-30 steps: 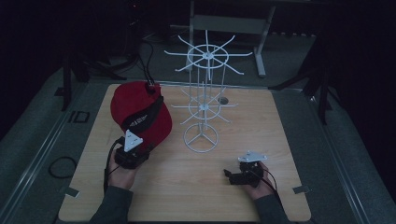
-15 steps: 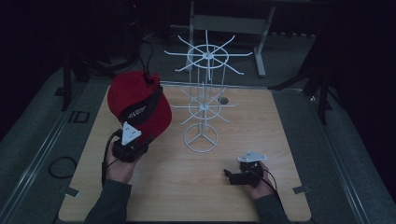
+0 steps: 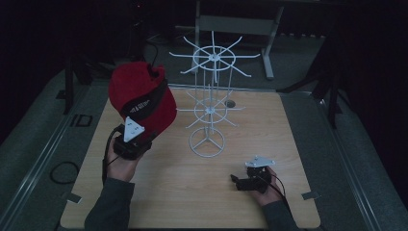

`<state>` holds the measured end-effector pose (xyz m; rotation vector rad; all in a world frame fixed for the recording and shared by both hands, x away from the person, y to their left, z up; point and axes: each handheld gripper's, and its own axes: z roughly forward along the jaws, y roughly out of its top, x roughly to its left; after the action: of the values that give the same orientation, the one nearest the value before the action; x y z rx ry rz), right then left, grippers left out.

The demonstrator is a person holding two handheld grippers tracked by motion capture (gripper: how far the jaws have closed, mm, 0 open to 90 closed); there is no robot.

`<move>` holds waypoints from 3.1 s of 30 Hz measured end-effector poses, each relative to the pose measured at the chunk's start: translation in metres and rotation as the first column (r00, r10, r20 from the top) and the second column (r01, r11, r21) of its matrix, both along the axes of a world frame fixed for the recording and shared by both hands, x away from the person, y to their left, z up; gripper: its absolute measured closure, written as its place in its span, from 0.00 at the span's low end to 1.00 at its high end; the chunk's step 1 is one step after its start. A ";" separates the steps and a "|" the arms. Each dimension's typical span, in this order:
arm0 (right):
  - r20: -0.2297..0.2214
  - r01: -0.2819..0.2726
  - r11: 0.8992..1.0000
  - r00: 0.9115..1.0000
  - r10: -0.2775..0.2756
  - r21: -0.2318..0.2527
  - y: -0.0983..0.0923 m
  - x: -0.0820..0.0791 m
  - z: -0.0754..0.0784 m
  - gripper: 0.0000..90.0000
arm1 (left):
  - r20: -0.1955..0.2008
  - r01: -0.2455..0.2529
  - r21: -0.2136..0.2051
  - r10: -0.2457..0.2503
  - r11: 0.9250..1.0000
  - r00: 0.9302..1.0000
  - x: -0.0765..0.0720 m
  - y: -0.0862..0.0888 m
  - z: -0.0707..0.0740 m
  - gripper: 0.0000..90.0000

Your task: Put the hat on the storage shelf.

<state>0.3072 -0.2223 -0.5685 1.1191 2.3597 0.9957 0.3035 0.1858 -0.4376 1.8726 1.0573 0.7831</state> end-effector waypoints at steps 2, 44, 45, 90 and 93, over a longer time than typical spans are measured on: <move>0.000 0.000 1.000 1.000 0.000 0.000 0.000 0.000 0.000 0.14 | 0.009 0.000 0.003 0.000 1.000 1.000 0.000 0.001 0.004 0.77; -0.001 -0.002 1.000 1.000 0.002 -0.002 0.000 0.000 0.000 0.14 | 0.152 0.044 0.046 -0.051 0.998 0.987 -0.012 -0.010 0.087 0.77; -0.001 -0.002 1.000 1.000 0.002 -0.002 0.000 0.000 0.000 0.14 | 0.159 0.048 0.051 -0.055 0.998 0.986 -0.014 -0.011 0.089 0.77; 0.001 -0.002 1.000 1.000 0.002 -0.002 0.000 0.000 0.000 0.14 | 0.165 0.062 0.106 -0.079 0.992 0.983 -0.036 -0.024 0.067 0.77; 0.001 -0.002 1.000 1.000 0.002 -0.003 0.000 0.000 0.000 0.14 | 0.163 0.060 0.121 -0.079 0.991 0.983 -0.036 -0.026 0.064 0.77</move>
<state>0.3074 -0.2224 -0.5685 1.1158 2.3612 0.9932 0.2676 0.1601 -0.3739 1.8922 0.8528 0.9599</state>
